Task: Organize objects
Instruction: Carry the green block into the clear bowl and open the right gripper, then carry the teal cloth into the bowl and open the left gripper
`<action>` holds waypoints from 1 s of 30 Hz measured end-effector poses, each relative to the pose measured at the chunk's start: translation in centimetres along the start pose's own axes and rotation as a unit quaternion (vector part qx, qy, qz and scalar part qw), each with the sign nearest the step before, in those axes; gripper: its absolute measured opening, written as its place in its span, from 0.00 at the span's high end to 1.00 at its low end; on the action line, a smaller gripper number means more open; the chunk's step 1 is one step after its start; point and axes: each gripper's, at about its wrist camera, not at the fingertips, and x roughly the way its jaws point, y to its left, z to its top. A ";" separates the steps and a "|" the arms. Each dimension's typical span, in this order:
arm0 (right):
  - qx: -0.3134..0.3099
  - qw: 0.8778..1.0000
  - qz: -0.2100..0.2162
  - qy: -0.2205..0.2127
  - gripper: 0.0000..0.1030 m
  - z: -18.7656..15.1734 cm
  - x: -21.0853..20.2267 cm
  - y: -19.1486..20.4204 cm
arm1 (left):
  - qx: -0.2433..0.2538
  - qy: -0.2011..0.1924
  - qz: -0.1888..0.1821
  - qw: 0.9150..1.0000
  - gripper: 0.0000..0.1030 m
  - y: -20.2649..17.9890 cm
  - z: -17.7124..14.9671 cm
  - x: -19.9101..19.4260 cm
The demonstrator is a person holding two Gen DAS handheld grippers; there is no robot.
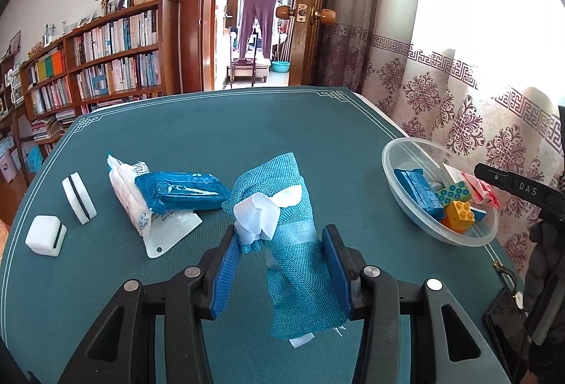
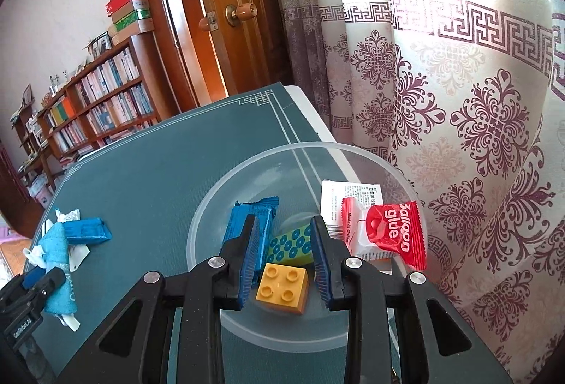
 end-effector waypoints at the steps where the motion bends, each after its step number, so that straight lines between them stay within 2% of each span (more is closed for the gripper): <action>1: 0.001 1.000 0.002 -0.001 0.70 -0.1 -0.2 -0.1 | 0.005 0.001 -0.002 1.000 0.52 -0.5 0.1 0.1; 6: 0.002 1.000 0.013 -0.002 0.70 -0.5 -1.2 -0.6 | 0.022 0.009 -0.020 1.000 0.52 -2.7 0.7 0.9; 17: 0.011 1.000 0.019 0.005 0.70 -1.4 -2.3 -2.4 | 0.036 0.043 -0.104 0.993 0.52 -7.3 3.2 3.7; 23: 0.012 1.000 0.022 0.010 0.70 -1.8 -2.5 -3.1 | 0.062 0.045 -0.121 0.990 0.52 -10.2 4.5 5.1; 30: 0.014 1.000 0.026 0.011 0.70 -1.9 -2.6 -3.4 | 0.062 0.056 -0.149 0.985 0.51 -12.7 6.0 7.0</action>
